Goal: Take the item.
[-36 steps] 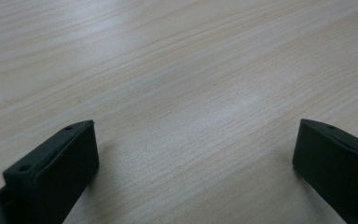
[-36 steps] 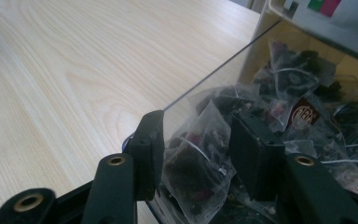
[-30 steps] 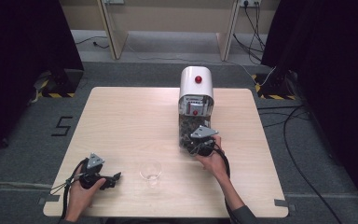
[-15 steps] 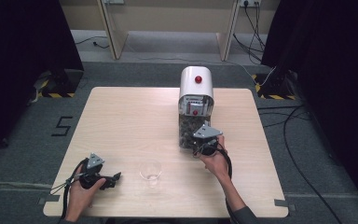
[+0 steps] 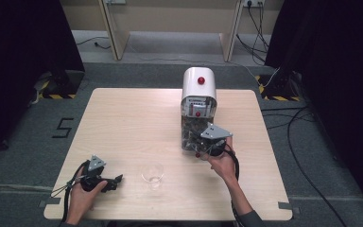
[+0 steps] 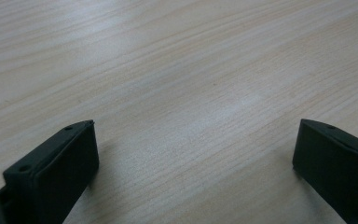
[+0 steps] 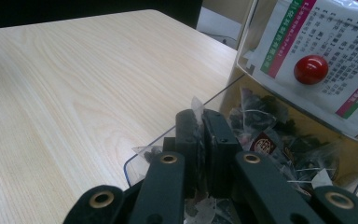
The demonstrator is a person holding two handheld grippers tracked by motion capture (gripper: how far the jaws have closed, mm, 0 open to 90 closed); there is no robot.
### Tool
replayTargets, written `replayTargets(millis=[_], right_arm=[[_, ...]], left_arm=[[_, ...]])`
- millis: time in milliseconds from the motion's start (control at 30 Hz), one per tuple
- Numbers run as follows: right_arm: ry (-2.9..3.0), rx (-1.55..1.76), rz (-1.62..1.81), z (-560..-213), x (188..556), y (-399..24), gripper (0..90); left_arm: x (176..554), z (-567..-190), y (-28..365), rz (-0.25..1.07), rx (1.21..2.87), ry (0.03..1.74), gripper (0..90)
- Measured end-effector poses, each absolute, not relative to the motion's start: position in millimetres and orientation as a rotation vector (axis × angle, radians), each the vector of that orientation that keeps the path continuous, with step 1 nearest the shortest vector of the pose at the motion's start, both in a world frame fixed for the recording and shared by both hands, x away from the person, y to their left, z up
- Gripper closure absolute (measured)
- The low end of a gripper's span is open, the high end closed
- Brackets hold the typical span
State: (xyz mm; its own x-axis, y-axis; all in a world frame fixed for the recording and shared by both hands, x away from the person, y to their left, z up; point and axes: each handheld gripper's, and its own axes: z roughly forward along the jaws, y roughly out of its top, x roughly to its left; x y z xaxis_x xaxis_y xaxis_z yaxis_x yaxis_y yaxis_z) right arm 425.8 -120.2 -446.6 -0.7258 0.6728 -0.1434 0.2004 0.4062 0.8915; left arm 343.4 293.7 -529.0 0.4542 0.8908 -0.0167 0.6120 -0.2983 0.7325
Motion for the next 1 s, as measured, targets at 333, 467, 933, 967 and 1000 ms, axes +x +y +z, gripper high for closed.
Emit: replayTargets(millis=[333,467,933,967,1000], right_arm=[[2.153,0.733,1.298,-442.5,424.5,-124.3,87.6],[2.146,0.727,1.311,-439.5,422.5,-124.3,87.6],[2.132,0.642,1.4,-422.2,405.4,-113.1,87.6],[2.131,0.633,1.407,-420.7,403.7,-111.9,87.6],[2.131,0.626,1.422,-419.2,401.8,-110.2,87.6]], left_arm=[[343.5,-529.0,293.7,0.525,2.025,1.251,0.0],[343.4,-529.0,293.7,0.525,2.025,1.251,0.0],[343.5,-529.0,293.7,0.525,2.026,1.25,0.0],[343.4,-529.0,293.7,0.525,2.026,1.251,0.0],[343.4,-529.0,293.7,0.525,2.025,1.251,0.0]])
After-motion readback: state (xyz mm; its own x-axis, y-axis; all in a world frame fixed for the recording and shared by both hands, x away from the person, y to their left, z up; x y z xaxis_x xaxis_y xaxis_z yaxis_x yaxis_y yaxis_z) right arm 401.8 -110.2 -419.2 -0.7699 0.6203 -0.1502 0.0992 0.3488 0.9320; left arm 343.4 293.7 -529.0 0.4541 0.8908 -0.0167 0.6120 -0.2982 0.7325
